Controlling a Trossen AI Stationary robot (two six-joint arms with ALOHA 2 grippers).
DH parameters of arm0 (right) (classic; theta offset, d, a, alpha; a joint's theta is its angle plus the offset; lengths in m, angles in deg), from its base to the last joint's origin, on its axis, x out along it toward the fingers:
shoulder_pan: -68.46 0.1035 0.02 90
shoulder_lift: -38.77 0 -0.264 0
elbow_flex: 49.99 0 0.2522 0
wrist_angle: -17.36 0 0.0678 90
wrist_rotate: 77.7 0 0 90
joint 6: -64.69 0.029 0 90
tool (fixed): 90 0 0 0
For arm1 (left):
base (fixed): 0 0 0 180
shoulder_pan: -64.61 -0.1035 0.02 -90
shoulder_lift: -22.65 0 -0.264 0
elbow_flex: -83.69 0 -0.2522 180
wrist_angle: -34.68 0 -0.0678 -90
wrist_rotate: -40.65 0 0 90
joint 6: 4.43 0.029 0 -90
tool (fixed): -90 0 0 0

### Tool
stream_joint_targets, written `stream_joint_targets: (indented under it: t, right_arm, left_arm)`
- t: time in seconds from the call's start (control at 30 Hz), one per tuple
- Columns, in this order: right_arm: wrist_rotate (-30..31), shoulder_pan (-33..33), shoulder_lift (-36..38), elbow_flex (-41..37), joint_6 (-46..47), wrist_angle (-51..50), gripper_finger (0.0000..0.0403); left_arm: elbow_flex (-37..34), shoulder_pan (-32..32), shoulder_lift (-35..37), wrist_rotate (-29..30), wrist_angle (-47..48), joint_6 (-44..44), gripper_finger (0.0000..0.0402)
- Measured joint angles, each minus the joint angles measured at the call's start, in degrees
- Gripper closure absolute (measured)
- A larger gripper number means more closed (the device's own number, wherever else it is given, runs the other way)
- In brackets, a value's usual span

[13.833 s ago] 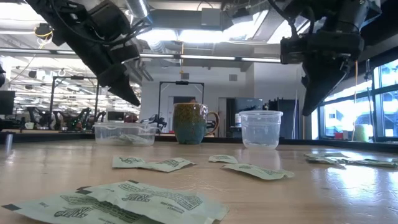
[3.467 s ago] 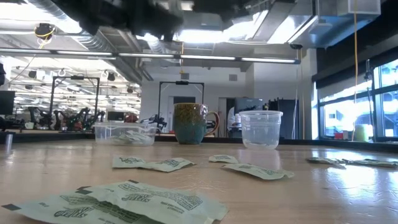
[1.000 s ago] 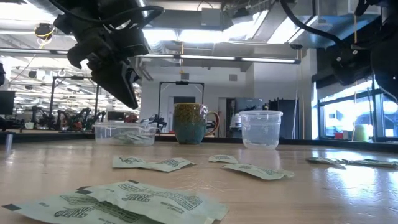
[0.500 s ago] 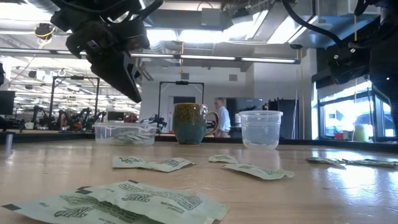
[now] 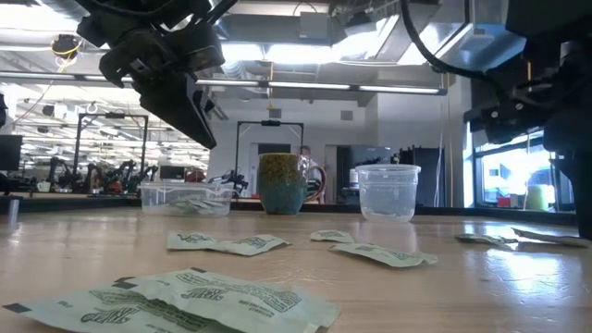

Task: Pick and place Stevia / Truvia into bins
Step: Put the green stevia packet into the right transparent container

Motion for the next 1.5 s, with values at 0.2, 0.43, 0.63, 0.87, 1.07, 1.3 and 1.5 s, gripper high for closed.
stream_joint_targets:
  t: [0.2,0.43,0.63,0.87,1.07,1.3,1.5]
  right_arm:
    - [-0.3,-0.1,0.5,0.3,0.6,-0.4,0.0293]
    - [-0.7,-0.1,1.0,1.6,1.4,-0.6,0.0293]
    - [-0.7,-0.1,1.0,1.6,1.9,-0.6,0.0293]
    - [-0.7,-0.1,1.1,1.6,4.2,0.2,0.0293]
    - [-0.6,-0.3,1.1,1.7,5.2,1.0,0.0293]
    - [-0.4,-0.9,1.3,-0.4,6.3,5.2,0.0293]
    - [-0.6,-1.0,1.4,-0.7,7.5,5.4,0.0298]
  left_arm:
    - [0.0,0.0,0.0,0.0,0.0,0.0,0.0338]
    - [0.0,0.0,0.0,0.0,0.0,0.0,0.0338]
    - [0.0,0.0,0.0,0.0,0.1,0.1,0.0341]
    - [0.0,-0.1,0.0,0.2,0.1,0.1,0.0341]
    - [0.0,-0.1,0.0,0.2,0.1,0.1,0.0341]
    - [0.0,-0.1,0.0,0.2,0.1,0.1,0.0344]
    - [0.0,-0.1,0.0,0.2,0.1,0.1,0.0343]
